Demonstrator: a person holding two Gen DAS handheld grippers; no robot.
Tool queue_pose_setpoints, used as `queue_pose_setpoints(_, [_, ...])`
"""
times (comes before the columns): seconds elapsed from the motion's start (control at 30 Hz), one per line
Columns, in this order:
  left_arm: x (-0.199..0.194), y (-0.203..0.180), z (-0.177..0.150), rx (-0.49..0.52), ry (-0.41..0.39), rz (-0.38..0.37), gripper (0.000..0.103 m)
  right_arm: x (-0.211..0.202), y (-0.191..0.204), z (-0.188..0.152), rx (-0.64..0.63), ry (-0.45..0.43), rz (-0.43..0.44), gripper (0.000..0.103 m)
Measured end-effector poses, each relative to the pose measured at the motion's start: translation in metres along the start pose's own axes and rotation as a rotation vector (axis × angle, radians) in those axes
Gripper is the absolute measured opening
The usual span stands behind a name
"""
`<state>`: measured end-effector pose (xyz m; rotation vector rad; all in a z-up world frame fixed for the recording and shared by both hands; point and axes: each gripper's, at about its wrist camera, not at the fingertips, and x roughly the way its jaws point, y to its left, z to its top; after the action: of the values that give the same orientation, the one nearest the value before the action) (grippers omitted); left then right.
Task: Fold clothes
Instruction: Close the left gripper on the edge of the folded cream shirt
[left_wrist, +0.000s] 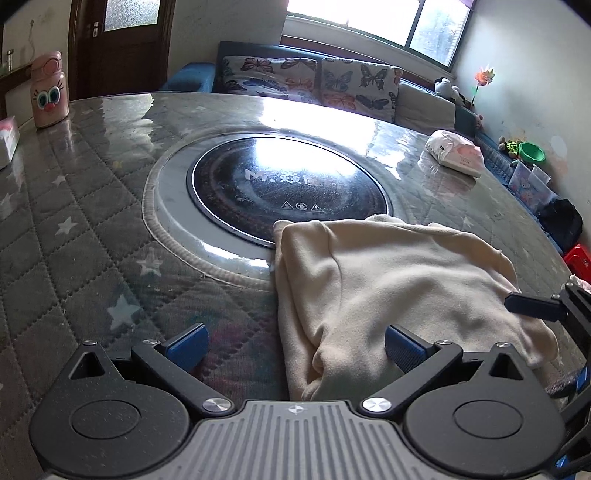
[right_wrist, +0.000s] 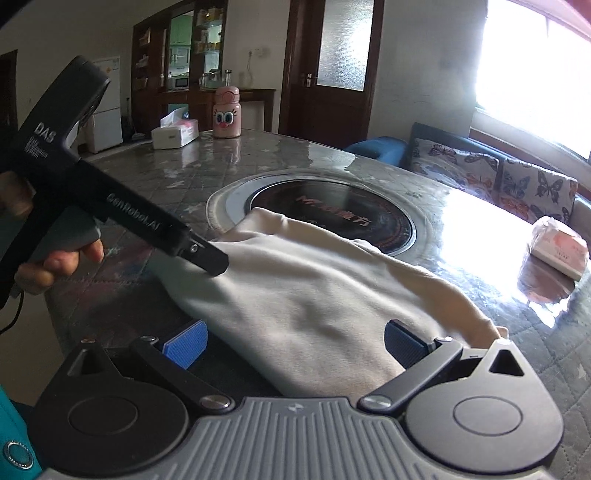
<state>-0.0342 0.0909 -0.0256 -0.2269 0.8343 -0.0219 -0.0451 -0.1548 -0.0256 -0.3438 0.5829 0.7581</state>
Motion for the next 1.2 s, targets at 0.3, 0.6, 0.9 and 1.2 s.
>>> queue_pose_setpoints(0.3, [0.0,0.006,0.003,-0.024,0.002,0.039,0.103,0.001,0.024,0.003,-0.101,0.001,0.03,0.102])
queue_pose_setpoints(0.6, [0.002,0.009,0.008,-0.021,0.004,0.047,0.103,0.015,0.047,0.016,-0.187,0.014,0.071,0.09])
queue_pose_setpoints(0.9, [0.002,0.018,0.01,-0.031,-0.004,0.036,0.103,0.027,0.063,0.029,-0.227,0.016,0.117,0.085])
queue_pose_setpoints(1.2, [0.003,0.03,0.012,-0.031,-0.014,0.049,0.103,0.036,0.07,0.033,-0.245,0.048,0.147,0.08])
